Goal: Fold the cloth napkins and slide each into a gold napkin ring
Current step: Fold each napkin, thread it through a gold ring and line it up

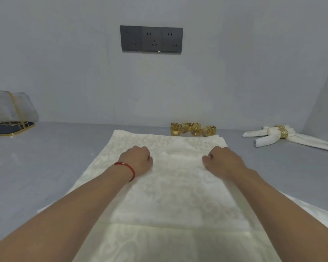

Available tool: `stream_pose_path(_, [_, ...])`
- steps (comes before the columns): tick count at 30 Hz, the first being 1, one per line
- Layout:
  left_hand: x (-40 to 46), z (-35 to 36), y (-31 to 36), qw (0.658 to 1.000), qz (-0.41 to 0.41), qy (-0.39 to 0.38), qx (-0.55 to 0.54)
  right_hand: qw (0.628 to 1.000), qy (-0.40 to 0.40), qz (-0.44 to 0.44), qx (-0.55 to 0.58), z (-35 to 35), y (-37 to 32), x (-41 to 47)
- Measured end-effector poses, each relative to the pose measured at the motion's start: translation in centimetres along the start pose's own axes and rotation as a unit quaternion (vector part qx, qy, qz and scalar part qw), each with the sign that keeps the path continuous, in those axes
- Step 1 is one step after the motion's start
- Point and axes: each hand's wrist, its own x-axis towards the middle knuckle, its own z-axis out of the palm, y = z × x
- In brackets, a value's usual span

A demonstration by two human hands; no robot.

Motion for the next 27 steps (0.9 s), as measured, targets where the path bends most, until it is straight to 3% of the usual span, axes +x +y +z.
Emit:
stream_pose_path(4, [2.4,1.8,0.0,0.999,-0.018,0.029,0.004,0.995,0.035,-0.022,-0.091,1.2,-0.2,2.5])
stream_pose_path(11, [3.7,3.4,-1.0,0.997,-0.019,0.071,-0.024,0.991,0.047,-0.028,-0.122,2.5,0.3,3.8])
stream_pose_path(19, [4.6,3.5,-0.4,0.995,-0.071,0.055,-0.05,0.987,0.059,-0.006,-0.148,2.7,0.0,4.2])
stream_pose_path(27, [5.1,3.9,0.4,0.996,-0.083,0.03,0.0,0.979,0.09,0.019,-0.181,4.0,0.1,4.7])
